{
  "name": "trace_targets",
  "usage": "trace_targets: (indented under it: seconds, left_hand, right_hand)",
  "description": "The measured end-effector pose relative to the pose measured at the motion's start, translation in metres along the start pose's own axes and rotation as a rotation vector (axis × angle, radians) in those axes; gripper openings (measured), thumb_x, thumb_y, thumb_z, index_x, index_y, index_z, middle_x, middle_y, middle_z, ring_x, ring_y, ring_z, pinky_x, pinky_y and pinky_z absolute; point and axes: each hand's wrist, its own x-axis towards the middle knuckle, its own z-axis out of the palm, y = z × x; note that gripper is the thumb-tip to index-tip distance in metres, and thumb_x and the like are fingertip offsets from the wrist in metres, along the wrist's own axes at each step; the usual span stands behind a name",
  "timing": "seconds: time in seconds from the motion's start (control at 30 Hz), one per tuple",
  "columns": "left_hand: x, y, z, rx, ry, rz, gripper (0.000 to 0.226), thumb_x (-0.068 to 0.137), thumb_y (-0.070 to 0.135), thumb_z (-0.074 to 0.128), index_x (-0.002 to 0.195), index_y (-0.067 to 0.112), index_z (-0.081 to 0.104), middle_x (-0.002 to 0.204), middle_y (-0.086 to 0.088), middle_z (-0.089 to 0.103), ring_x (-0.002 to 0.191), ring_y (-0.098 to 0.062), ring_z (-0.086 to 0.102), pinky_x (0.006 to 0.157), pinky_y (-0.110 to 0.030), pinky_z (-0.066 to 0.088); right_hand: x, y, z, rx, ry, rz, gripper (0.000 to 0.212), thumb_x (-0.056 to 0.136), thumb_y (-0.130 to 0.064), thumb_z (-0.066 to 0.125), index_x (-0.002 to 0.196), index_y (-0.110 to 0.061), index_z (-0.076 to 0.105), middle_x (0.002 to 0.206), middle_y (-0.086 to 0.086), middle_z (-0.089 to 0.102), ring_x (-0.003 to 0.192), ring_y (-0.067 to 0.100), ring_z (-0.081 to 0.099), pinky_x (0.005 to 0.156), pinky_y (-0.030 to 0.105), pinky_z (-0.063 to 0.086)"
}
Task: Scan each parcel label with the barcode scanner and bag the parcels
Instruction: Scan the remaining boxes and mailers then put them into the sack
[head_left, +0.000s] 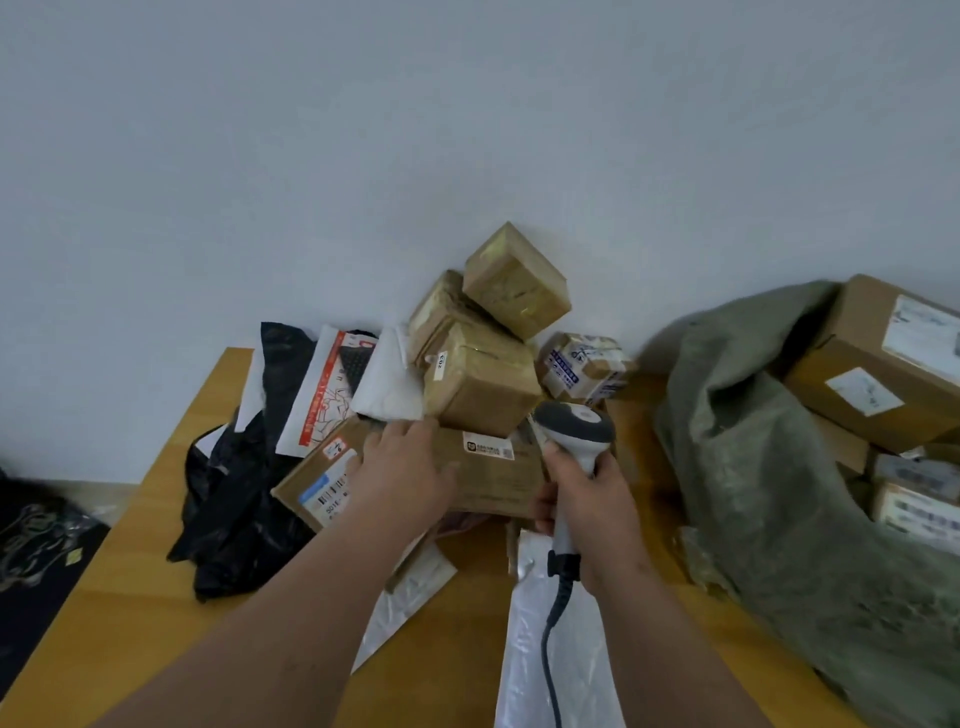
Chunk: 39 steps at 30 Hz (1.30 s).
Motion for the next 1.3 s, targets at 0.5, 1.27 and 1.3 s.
trace_targets:
  seconds: [0.5,1.27,1.3]
  left_hand:
    - [0.127,0.077,-0.053,-0.123,0.173,0.099,0.072,0.092,0.042,0.055,0.152,0.022,0.021,0.152,-0.006,0.032,0.138,-0.031,0.031,0.109,-0.053,0.032]
    - [0.111,0.084,-0.038,-0.783,0.389,-0.078,0.041,0.095,0.056,0.044,0.102,0.016,0.046,0.086,0.004,0.052,0.072,-0.007,0.050,0.057,-0.026,0.039]
    - [0.106,0.084,-0.037,-0.795,0.399,-0.095,0.043,0.094,0.057,0.043,0.101,0.015,0.046,0.084,0.004,0.051,0.070,-0.006,0.049,0.056,-0.024,0.035]
  right_hand:
    - [0.143,-0.114,0.022,0.104,0.032,-0.124,0.026,0.092,-0.036,0.062,0.115,-0.025,0.056,0.100,0.006,0.068,0.085,0.020,0.066,0.078,0.040,0.060]
    - [0.144,-0.066,0.000,0.601,0.101,0.063,0.049,0.092,-0.037,0.067,0.138,-0.031,0.049,0.119,0.004,0.067,0.103,0.020,0.069,0.092,0.043,0.057]
    - [0.141,-0.064,-0.001,0.590,0.108,0.061,0.049,0.091,-0.037,0.068,0.137,-0.032,0.049,0.120,0.004,0.066,0.105,0.022,0.068,0.095,0.045,0.056]
